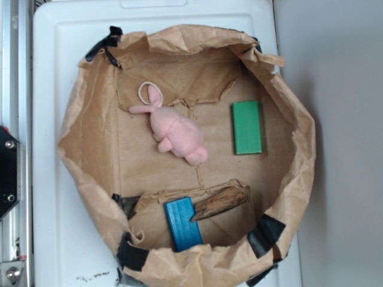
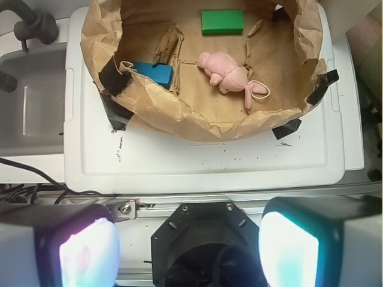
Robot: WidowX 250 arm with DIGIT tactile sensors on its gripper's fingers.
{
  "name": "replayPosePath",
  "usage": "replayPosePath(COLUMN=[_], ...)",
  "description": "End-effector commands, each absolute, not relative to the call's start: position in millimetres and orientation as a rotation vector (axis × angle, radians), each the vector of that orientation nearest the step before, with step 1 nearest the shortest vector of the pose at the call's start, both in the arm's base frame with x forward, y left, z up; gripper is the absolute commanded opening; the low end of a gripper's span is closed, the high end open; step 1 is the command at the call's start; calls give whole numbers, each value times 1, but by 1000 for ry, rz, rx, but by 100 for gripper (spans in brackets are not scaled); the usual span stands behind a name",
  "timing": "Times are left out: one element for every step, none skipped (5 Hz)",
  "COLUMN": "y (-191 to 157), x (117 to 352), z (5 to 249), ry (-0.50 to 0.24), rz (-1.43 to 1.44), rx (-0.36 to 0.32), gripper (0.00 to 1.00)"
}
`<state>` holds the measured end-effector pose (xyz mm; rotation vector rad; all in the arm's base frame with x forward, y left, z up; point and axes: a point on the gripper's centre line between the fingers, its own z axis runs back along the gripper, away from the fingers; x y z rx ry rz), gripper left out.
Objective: Grab the wood chip.
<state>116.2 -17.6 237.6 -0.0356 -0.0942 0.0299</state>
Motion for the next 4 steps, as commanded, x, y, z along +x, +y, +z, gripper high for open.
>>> replayPosePath(y=[-18,-28,-37,-37], x=[116,140,165,165], z=[238,230,223,223], ry=[-94,-84,-90,-90], rz=[30,66,118,118], rx=[-36,-37,-27,-27], gripper=[100,100,100,100])
